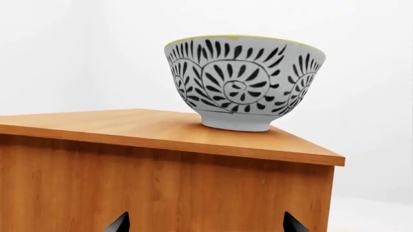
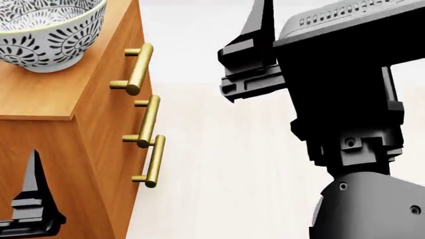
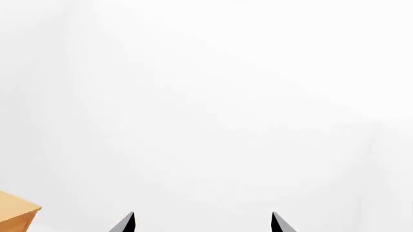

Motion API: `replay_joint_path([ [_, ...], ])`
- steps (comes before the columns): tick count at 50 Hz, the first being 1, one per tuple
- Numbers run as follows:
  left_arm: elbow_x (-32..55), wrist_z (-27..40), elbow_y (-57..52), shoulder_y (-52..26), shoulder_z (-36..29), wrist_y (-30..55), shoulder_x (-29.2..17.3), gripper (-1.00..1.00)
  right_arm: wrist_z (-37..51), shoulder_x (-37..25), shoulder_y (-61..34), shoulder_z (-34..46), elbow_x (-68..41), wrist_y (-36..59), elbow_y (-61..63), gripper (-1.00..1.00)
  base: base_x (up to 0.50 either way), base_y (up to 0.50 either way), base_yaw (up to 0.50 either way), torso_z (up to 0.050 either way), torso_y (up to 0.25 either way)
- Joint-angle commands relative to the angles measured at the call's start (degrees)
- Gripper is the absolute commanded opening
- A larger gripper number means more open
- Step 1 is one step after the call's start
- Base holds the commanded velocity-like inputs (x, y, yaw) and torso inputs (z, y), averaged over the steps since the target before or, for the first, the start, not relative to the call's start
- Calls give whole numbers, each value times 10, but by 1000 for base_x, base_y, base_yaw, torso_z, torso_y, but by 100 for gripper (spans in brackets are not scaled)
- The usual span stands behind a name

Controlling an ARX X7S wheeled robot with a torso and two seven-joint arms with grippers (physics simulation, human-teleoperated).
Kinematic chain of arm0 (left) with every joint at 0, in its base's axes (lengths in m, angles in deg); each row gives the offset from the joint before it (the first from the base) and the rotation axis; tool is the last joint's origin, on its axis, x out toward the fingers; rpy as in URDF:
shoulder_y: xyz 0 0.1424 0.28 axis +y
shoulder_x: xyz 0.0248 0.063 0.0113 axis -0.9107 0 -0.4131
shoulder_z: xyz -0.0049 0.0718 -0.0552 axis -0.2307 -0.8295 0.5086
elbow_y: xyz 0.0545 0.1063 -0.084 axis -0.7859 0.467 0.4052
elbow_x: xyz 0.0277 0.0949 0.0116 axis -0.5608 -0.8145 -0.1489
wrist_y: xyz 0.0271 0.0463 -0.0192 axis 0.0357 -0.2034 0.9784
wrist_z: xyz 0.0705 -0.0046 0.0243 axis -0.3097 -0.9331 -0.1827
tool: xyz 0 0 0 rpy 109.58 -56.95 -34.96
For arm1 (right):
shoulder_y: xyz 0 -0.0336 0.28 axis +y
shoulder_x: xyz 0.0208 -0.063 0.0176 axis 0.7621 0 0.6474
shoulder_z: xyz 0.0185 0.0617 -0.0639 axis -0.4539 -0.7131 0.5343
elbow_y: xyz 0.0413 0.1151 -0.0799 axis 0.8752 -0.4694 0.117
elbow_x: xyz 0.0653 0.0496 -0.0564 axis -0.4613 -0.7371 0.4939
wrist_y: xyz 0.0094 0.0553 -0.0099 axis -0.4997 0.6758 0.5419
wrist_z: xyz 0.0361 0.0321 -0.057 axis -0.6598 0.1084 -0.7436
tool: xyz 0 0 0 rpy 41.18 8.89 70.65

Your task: Close the top drawer of the cabinet and put the bowl on top of it.

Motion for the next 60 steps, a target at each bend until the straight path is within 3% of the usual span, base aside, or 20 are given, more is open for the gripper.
replay_joint_path([
  [1,-5,3,-8,2,-5,1,-2,100,28,-39,127,45,84,-82,5,100,0,0,0,0,0],
  [22,-12,15,-33,17,-7,4,-10,100,44,-15,271,89,158,-181,-69,100,0,0,0,0,0],
  [36,-13,21,-46,29,-3,3,-17,100,54,4,295,92,172,-192,-72,100,0,0,0,0,0],
  [60,-40,35,-85,57,4,-21,-29,100,118,-20,304,84,231,-185,-8,100,0,0,0,0,0],
])
